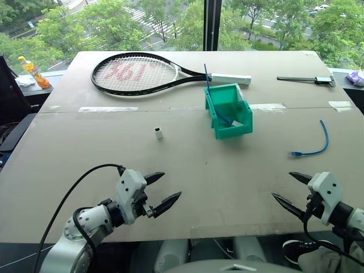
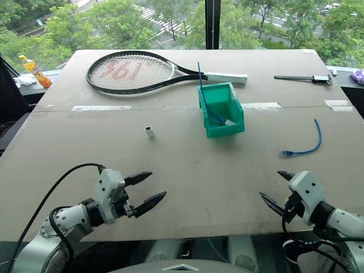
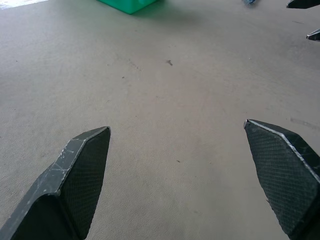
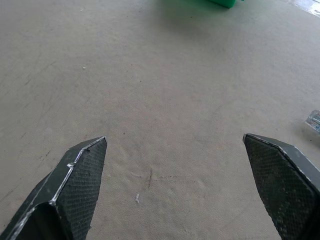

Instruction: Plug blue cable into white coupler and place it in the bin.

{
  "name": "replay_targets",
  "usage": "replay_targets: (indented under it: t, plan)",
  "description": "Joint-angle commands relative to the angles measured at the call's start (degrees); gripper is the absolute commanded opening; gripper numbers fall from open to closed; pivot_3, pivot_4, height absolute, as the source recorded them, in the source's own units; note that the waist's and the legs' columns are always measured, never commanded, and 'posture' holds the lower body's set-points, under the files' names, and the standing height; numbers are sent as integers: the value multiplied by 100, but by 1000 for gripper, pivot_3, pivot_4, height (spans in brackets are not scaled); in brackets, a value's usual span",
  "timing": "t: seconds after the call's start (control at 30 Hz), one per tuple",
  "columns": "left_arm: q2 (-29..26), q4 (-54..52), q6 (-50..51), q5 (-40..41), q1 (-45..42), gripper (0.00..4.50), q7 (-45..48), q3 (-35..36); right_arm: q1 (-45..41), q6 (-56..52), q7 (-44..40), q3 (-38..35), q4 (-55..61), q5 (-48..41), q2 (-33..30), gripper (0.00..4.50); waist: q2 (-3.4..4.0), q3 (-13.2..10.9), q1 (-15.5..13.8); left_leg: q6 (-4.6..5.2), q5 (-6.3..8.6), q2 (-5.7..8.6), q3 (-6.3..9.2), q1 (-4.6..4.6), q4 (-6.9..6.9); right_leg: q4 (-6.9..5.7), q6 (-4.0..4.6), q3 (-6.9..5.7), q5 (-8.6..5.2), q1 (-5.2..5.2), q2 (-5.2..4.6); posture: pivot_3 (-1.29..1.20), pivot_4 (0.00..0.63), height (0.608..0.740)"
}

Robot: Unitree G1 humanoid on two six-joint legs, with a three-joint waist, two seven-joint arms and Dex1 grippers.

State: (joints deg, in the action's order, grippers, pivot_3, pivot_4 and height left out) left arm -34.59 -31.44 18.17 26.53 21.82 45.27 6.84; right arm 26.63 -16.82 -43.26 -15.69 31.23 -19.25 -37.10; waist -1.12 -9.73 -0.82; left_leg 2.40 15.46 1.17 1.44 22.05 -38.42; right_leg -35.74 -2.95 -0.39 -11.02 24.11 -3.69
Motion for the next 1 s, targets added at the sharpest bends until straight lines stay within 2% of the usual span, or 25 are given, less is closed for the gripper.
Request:
replay_targets:
  t: [0.03, 0.2, 0.27, 0.4, 0.47, 0.57, 0.8, 0.9, 0.93, 1.0]
  plan:
    - [45, 17, -17, 230, -401, 4396, -13, 146, -101, 242, -7, -128, -37, -35, 31, 4312, 0, 0, 0, 0, 0, 0, 0, 0, 0, 0, 0, 0, 0, 0, 0, 0, 150, 740]
    - [-51, 63, 257, 658, -1176, 4396, 333, -45, -660, -61, -398, -447, -176, -345, -546, 4312, 9, 2, 12, 1, 0, 1, 4, -18, -10, 0, 0, -7, 0, -29, 0, 0, 150, 740]
    - [-190, 47, 318, 777, -1352, 4396, 621, -159, -897, -73, -542, -440, -347, -24, -1055, 4312, 8, 2, 30, 9, 6, 2, -8, -20, -6, 4, 0, 2, 0, -27, 2, 0, 150, 740]
    - [-445, 30, 242, 742, -1771, 4396, 1139, -461, -1801, -310, -1267, -74, -1287, 143, -2131, 4312, 15, -4, 12, 11, 7, 4, -17, -20, -4, 6, 1, 7, 1, -22, 3, 0, 150, 740]
    - [-484, 31, 244, 766, -1969, 4396, 1265, -558, -2357, -267, -1541, 232, -1814, 251, -2430, 4312, 10, -3, 0, 12, 6, 2, -13, -20, -3, 8, 1, 4, 0, -24, 4, 0, 150, 740]
    - [-480, -16, 271, 789, -2246, 4396, 1377, -674, -3460, -409, -1925, 886, -2638, 452, -2616, 4312, 11, -9, 13, 12, 7, 0, -14, -20, -3, 8, 2, 3, 0, -25, 7, 0, 150, 740]
    - [-363, -244, 504, 820, -2643, 4396, 1125, -880, -5434, 22, -2583, 2289, -4606, 1398, -2341, 4312, 12, -13, 23, 12, 6, 3, -21, -17, -2, 12, 25, 11, 15, -21, 5, 0, 150, 740]
    - [-306, -350, 577, 813, -2668, 4500, 979, -923, -5906, 316, -2790, 2684, -5356, 1770, -2174, 3477, 12, -14, 16, 12, 6, 3, -19, -15, -2, 15, 25, 10, 15, -21, 6, 0, 150, 740]
    - [-300, -400, 610, 824, -2675, 4500, 931, -927, -5981, 401, -2873, 2765, -5504, 1852, -2159, 2906, 12, -14, 3, 12, 6, 4, -17, -11, -1, 16, 25, 10, 15, -19, 5, 0, 150, 740]
    - [-297, -497, 692, 872, -2682, 4500, 815, -899, -6120, 531, -2965, 2876, -5765, 1982, -2096, 2169, 13, -15, -1, 12, 6, 6, -11, -8, -2, 16, 25, 6, 16, -19, 5, 0, 150, 740]
